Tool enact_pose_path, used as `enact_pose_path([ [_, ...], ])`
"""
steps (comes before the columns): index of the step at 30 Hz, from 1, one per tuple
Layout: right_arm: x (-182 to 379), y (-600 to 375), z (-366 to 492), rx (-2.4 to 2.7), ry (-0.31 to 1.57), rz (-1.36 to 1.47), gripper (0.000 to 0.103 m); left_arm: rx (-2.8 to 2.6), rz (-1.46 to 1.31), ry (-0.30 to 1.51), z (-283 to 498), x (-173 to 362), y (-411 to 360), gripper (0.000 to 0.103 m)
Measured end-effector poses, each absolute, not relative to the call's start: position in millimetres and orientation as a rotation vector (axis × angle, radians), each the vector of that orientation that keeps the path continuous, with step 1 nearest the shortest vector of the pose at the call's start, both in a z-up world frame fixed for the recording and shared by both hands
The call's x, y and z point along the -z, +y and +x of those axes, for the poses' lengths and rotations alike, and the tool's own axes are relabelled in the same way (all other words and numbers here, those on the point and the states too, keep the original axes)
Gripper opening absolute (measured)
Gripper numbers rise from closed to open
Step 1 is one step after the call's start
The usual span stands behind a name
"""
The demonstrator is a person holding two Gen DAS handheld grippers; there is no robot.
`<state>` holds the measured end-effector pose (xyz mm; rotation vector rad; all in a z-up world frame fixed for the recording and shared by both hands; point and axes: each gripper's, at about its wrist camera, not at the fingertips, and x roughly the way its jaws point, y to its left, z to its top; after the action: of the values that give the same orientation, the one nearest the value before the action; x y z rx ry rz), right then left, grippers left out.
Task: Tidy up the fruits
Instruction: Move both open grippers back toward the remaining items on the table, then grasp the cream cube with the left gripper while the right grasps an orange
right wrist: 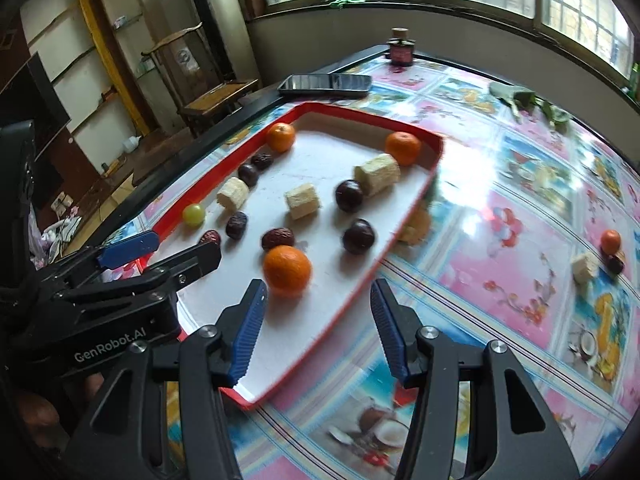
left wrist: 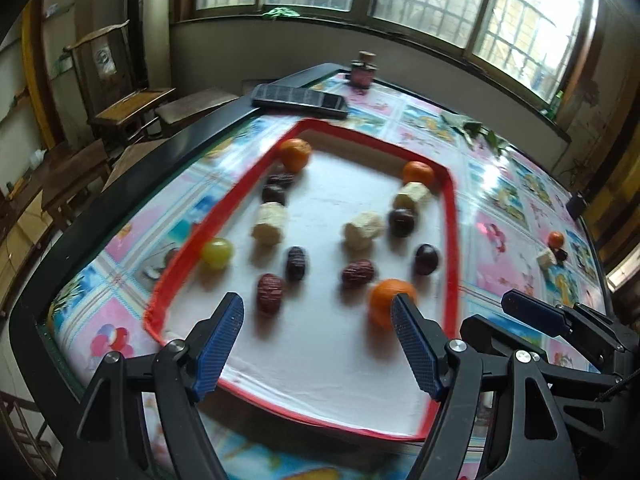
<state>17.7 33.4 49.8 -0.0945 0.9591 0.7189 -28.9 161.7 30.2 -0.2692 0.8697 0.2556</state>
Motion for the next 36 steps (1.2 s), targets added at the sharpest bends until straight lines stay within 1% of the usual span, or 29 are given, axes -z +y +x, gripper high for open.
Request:
enact_pose_path([
  [10, -54, -45, 17, -0.613, 0.944, 0.004, 0.056, -0.142, -0.176, 0.864, -11, -37, 87, 0.076],
  [16, -46, -101, 18, -0.533, 0.956, 0.071, 0.060, -0.069, -0.115, 0.896, 7, -26, 35, 0.076],
  [19, -36, -129, 20, -0.492, 0.973, 0.096, 0.061, -0.044, -0.062, 0.912, 20, -17, 8, 0.076],
  [25, -11, -193, 26, -0.386, 1.008, 0.146, 0.061, 0.050, -0.080, 0.943, 61, -7, -33, 0.076],
  [30, -1, -242, 39, -0.307, 1.022, 0.199, 0.061, 0.092, -0.035, 0.940, 107, -4, -72, 0.076],
  [36, 11, -280, 57, -0.285, 1.038, 0.297, 0.062, 0.075, -0.035, 0.975, 143, 15, -93, 0.076],
])
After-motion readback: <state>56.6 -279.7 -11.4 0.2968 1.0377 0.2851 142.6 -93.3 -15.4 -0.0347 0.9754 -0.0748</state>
